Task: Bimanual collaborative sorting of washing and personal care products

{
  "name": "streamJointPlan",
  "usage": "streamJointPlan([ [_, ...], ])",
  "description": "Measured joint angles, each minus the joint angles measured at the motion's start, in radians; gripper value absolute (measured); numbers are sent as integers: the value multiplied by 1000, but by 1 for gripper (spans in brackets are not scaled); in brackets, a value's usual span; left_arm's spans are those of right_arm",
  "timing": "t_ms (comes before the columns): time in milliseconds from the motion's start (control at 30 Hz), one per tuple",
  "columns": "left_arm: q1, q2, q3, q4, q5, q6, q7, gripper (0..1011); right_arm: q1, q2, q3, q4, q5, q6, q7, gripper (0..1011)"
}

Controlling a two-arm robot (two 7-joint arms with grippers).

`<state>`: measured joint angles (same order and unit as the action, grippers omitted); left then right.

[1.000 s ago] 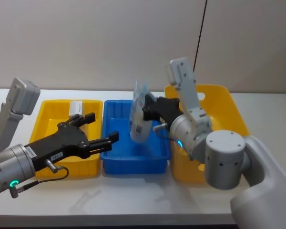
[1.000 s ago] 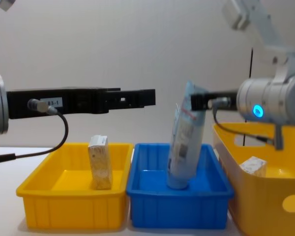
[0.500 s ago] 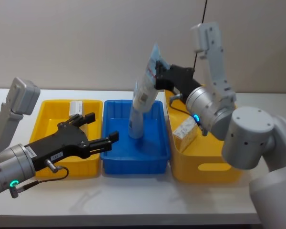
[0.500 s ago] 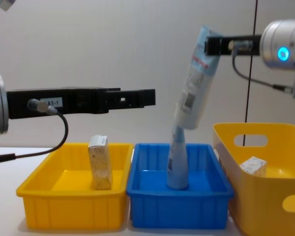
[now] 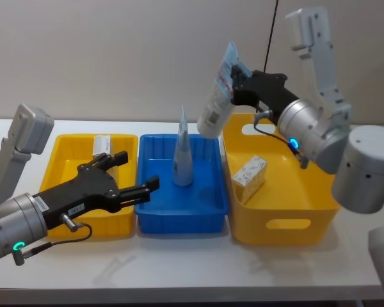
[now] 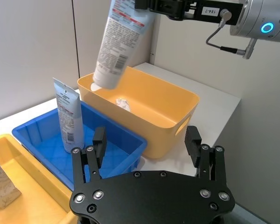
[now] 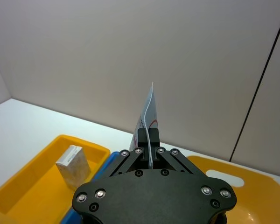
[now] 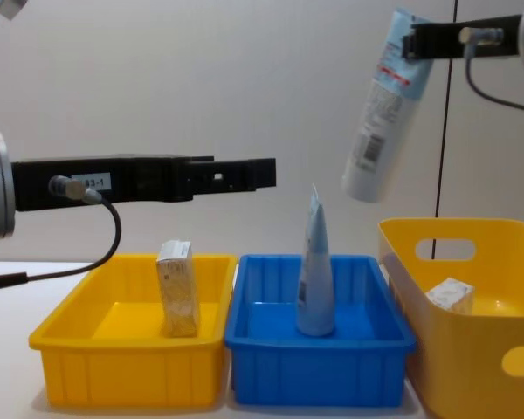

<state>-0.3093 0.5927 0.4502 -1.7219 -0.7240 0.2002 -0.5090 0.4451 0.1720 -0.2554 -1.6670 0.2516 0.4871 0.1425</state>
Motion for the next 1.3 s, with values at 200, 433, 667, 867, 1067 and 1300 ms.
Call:
streamJointPlan([
  [200,0,0,0,0,0,0,0,1001,4,37,19,-12,1,27,29,0],
  [433,0,0,0,0,0,0,0,1001,6,76,40,-15,-4,44,52,0],
  [667,0,0,0,0,0,0,0,1001,-11,108,62,-15,-12,46,64,0],
  [867,0,0,0,0,0,0,0,1001,-30,130,81,-13,-19,46,73,0],
  [1067,0,0,0,0,0,0,0,1001,-52,149,93,2,-29,42,80,0],
  [1300,0,0,0,0,0,0,0,1001,-69,166,100,30,-42,37,86,0],
])
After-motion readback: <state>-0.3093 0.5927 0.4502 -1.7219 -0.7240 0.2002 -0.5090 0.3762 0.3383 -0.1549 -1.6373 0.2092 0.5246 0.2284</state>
